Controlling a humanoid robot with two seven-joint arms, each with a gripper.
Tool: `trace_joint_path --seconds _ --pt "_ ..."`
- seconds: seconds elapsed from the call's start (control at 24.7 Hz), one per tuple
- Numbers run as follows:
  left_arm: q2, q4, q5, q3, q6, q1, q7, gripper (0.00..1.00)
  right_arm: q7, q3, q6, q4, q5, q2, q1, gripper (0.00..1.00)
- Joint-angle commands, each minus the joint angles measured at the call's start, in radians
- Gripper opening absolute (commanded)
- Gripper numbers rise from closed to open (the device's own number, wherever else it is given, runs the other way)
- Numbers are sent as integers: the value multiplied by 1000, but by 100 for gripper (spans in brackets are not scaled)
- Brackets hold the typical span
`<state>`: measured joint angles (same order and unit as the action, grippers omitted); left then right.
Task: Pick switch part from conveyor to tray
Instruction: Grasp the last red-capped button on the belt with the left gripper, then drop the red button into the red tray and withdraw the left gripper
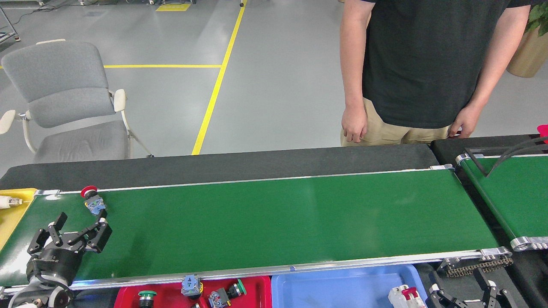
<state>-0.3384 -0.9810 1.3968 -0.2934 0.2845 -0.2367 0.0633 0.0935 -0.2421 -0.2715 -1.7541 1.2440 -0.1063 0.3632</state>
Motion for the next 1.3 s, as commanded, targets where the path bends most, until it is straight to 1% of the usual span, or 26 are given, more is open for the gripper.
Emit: trace_joint_path --seconds 0.0,0.12,0.24,0.28,0.36,0.49,0.57,0.61,0.65,0.73,0.93,1.01,1.09,1.17,1.26 --pt "-30 28 1 -4 -64 -20 7 100 3 -3 -31 -10 -1 -10 -12 98" --pt "-47 68 -1 -9 -110 -20 24 100 3 -3 -98 -4 -1 -7 -13 98" --pt "-73 136 1 -7 -145 -35 58 99 3 -3 -107 -1 -1 -9 -16 98" --pt "-85 179 1 -3 -165 -58 67 99 3 -3 -109 -1 -1 -10 -21 98" --pt "-105 308 2 5 -211 -133 84 99 3 -3 -123 13 -1 -15 -43 98" --pt "-157 538 -1 56 -254 -280 127 98 -1 -2 -156 28 -1 -20 -75 98" --pt "-166 619 -2 80 -255 -334 162 96 -1 -2 -164 33 -1 -20 -82 98" --pt "-166 630 -1 83 -255 -343 170 91 -1 0 -166 33 -1 -20 -82 98" --pt "-166 631 -4 83 -254 -343 171 82 -1 0 -166 33 -1 -20 -82 98" --pt "-165 633 -5 85 -245 -343 171 58 -1 0 -167 33 -1 -20 -82 98" --pt "-153 637 -5 103 -237 -342 171 29 -1 0 -167 33 -1 -20 -82 98" --pt "-151 634 -7 105 -199 -337 176 17 -1 0 -167 31 -1 -18 -78 98" --pt "-143 601 -5 105 -128 -322 196 12 -1 0 -166 30 -1 -12 -73 98" --pt "-119 486 -4 109 -47 -268 224 11 0 -9 -158 30 -1 -10 -72 98" --pt "-88 232 -5 125 64 -164 219 11 0 -42 -152 30 -3 -7 -67 98"
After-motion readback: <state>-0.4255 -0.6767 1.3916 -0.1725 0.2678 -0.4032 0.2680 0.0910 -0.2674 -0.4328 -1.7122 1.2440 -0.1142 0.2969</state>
